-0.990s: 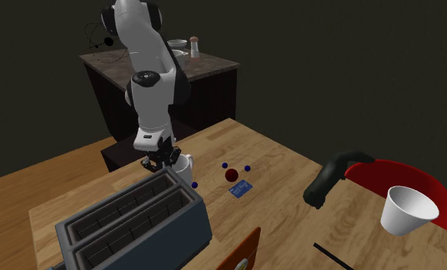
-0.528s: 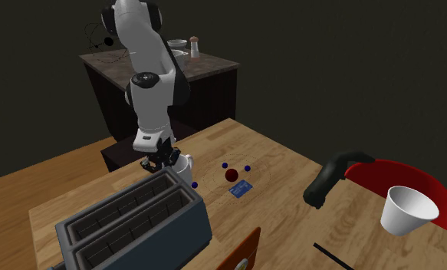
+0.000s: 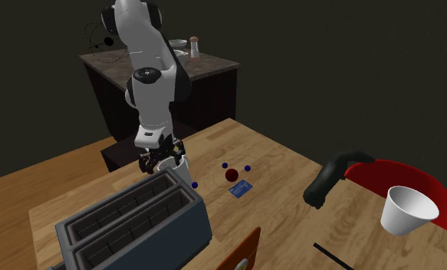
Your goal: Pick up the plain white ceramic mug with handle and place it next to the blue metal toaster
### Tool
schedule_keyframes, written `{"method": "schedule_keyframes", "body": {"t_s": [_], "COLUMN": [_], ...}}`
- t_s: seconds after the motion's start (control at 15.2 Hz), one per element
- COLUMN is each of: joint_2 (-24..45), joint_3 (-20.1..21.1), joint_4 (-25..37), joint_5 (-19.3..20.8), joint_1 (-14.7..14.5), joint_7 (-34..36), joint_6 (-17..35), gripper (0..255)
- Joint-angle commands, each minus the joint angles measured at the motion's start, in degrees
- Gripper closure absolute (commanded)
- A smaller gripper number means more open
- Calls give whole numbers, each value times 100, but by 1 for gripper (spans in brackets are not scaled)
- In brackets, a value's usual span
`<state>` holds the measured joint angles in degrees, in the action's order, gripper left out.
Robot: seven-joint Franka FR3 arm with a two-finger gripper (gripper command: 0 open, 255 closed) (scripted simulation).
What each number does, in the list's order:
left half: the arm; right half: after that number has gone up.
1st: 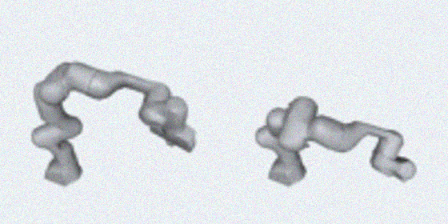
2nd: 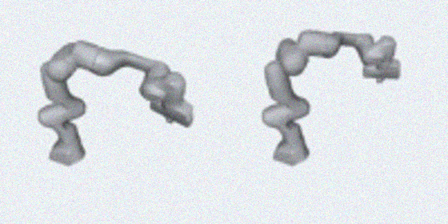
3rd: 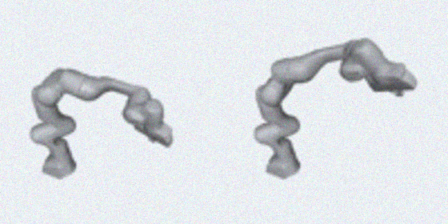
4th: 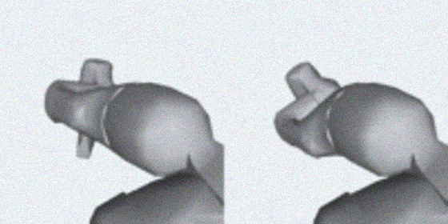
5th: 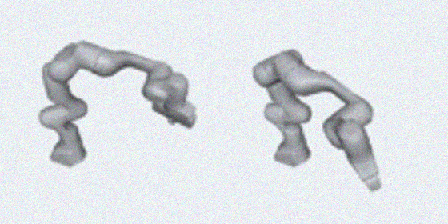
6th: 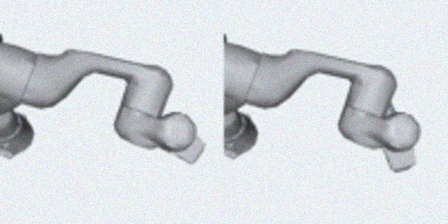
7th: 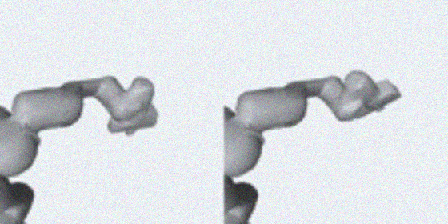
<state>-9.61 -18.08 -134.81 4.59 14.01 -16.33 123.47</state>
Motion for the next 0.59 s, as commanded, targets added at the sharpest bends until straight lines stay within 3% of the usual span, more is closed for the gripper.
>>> {"method": "schedule_keyframes", "body": {"t_s": [0.0,0.53], "joint_2": [-181,-240], "joint_3": [21,34], "joint_4": [168,270], "joint_5": [41,50], "joint_1": [6,5], "joint_7": [23,33], "joint_6": [-350,-508], "gripper": [0,0]}}
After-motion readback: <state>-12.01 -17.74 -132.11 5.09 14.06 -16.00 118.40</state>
